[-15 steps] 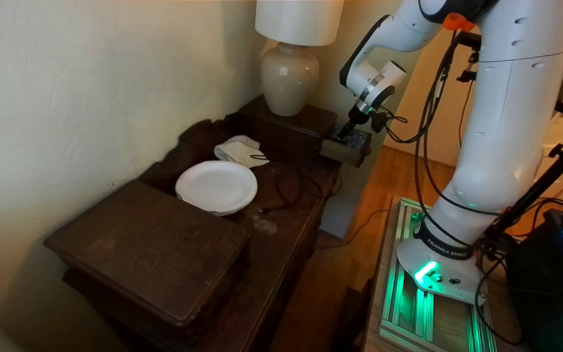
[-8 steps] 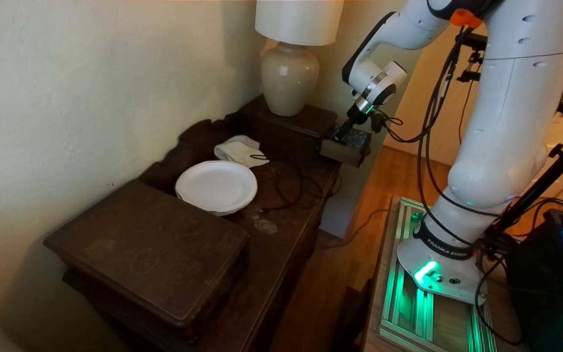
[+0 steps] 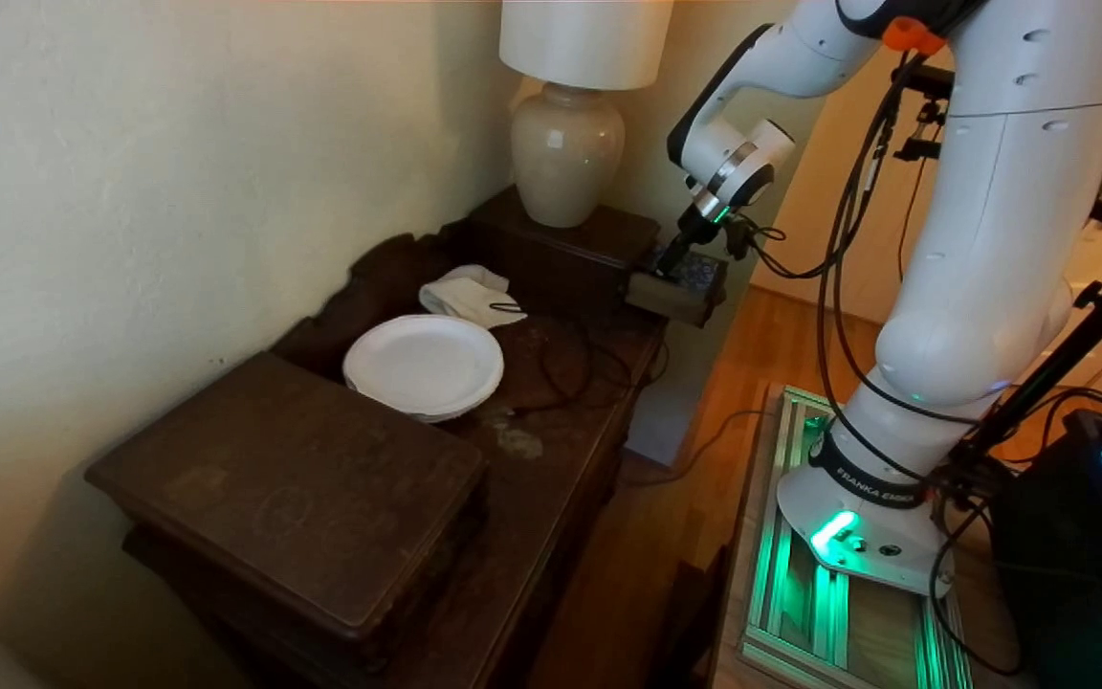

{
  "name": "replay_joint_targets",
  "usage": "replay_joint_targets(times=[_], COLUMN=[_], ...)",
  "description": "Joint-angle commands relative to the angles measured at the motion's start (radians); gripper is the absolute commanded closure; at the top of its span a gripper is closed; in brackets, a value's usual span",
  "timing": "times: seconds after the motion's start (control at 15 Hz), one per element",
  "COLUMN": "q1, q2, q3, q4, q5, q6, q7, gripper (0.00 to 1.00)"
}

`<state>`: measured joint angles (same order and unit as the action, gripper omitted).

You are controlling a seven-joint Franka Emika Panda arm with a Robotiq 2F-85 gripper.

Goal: Remove the remote control from the drawer on the right.

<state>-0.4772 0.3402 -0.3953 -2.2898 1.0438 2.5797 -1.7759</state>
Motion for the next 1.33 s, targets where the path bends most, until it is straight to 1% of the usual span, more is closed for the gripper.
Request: replay_joint_targets(times=[0.0,0.87,0.93,1.0,1.07,1.13,1.27], q1=[-0.017,-0.024,-0.025,-0.026,-0.027,-0.028,-0.031], q2=[-0.003,0.016,0.016,0.017,0.018,0.02,0.02], q3=[0.024,0.024,0.025,0.025,0.025,0.026,0.028], q4=[-0.026,-0.029,-0.03,-0.031,-0.032,-0.032,-0.033], q5=[-0.032,-0.049,-0.049,-0.054,-0.058,-0.061,-0.065], q6=[0.017,0.052,0.058,0.06,0.063,0.066,0.071], q7=[-0.032,-0.06,-0.068,-0.071,-0.073,-0.073,-0.072], gripper=[0.0,0.0,0.22,0.26,0.34,0.33,0.36])
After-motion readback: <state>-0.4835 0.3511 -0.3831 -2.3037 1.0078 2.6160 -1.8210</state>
